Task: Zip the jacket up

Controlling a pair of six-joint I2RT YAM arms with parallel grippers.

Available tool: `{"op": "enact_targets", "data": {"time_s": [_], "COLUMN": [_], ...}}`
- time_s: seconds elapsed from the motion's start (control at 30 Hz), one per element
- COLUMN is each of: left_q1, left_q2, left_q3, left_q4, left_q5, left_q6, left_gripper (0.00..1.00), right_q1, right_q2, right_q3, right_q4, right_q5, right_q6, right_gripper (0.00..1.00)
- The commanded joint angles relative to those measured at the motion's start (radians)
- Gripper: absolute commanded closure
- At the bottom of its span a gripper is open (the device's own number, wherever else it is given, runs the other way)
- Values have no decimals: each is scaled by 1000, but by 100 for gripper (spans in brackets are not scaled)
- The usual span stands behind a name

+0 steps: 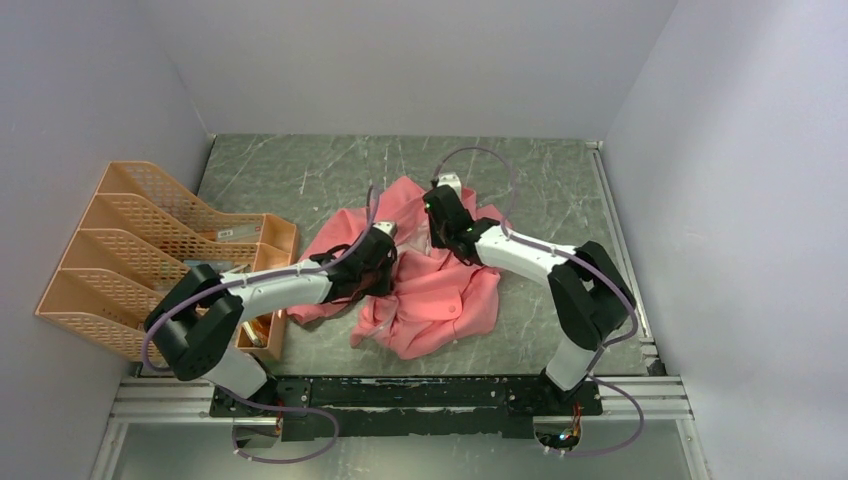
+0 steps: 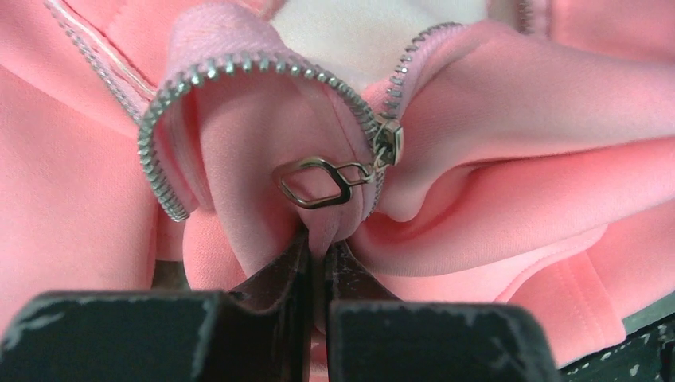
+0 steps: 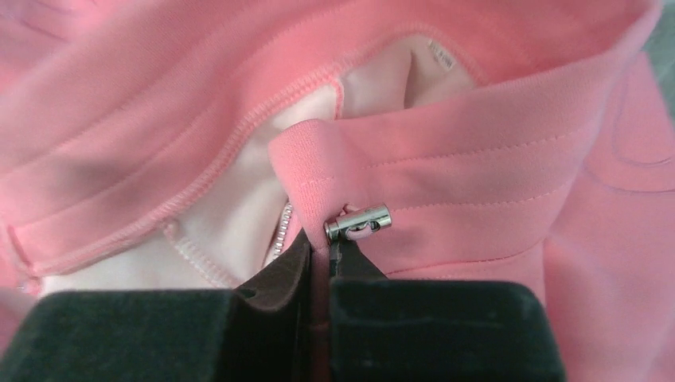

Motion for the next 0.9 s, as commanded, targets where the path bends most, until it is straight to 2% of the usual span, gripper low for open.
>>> {"op": "enact_targets", "data": {"time_s": [0.0,0.1,0.3,0.43,0.53,0.6,0.7,0.8,0.87], "left_q1": [89,166,234,290,280,260,203,108,47], "left_q2": [-14,-30,64,117,152,182,204,170,146], "left_q3": [54,139,528,822,986,1045,952,715,584], "left_q4": [1,-8,-214,-266,-257,-300,-360,-300,-251], "left_q5": [61,82,-94,-204,-178,-149,-91,-74,-67], "left_q6": [3,31,213,436,619,681,666,573,499], "left_gripper": [92,92,92,92,92,92,92,92,92], "right_q1": [-3,-33,-149,-166,-164,-159,-146,-146,-147], "right_q2": [-118,-203,-402,-568,-691,-757,-828,-890,-931], "right_q3": [88,123,95,-87,-292,-429,-602,-710,-757], "right_q4": [39,82,217,329,416,452,459,400,360], "right_q5": [97,113,25,-5,-45,-63,-34,14,25], "right_q6": [-1,25,212,363,508,606,657,660,643], "right_gripper": [100,100,100,100,100,100,100,98,75]}}
